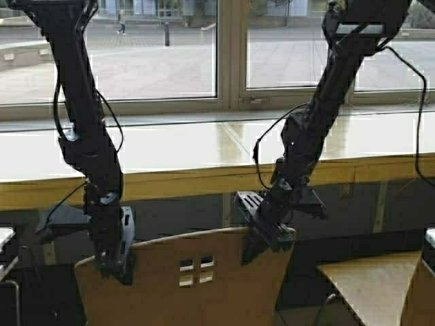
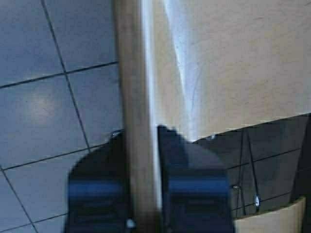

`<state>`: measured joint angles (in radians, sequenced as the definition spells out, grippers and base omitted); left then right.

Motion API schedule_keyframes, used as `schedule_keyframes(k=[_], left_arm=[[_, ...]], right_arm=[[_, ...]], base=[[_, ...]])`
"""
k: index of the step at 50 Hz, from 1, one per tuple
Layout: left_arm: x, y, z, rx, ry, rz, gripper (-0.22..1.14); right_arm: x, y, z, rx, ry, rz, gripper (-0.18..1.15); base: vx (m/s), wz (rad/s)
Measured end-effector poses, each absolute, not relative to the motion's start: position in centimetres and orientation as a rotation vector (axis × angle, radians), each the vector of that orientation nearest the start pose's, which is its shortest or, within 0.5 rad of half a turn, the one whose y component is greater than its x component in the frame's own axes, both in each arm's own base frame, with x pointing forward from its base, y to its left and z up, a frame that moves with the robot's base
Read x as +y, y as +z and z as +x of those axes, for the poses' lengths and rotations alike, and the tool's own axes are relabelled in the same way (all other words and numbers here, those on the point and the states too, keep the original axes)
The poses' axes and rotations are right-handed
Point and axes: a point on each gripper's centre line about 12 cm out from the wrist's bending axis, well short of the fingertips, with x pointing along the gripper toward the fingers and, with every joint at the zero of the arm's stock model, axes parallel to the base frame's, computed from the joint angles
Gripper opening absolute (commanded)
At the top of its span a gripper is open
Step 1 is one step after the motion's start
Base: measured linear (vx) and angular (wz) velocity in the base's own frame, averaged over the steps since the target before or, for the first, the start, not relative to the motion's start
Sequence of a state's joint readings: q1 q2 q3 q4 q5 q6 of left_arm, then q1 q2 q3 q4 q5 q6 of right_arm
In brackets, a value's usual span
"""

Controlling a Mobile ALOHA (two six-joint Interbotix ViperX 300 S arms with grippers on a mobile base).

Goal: Push the chairs under the table

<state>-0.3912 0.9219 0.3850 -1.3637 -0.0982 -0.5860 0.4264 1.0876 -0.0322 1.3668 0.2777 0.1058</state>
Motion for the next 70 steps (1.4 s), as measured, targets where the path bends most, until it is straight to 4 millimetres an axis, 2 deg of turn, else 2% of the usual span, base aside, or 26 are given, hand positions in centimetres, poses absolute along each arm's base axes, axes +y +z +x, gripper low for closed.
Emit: schedule_keyframes(k=[33,56,70], left_arm=[[-11.9,-14.1,37.0,0.971,1.01,-1.386,0.04],[-11.5,-14.2,37.5,0.97,1.0,-1.38,0.04],[-11.6,-14.1,37.5,0.976,0.983,-1.363,0.04]], right_arm=[[23.9,-15.2,43.1,1.361,-0.305,1.155,0.06],[24.2,-15.6,43.1,1.384,-0.292,1.162,0.06],[24.1,-15.7,42.4,1.4,-0.303,1.155,0.06]], base=[[0.1,0.01],[0.21,0.06],[0.23,0.06]])
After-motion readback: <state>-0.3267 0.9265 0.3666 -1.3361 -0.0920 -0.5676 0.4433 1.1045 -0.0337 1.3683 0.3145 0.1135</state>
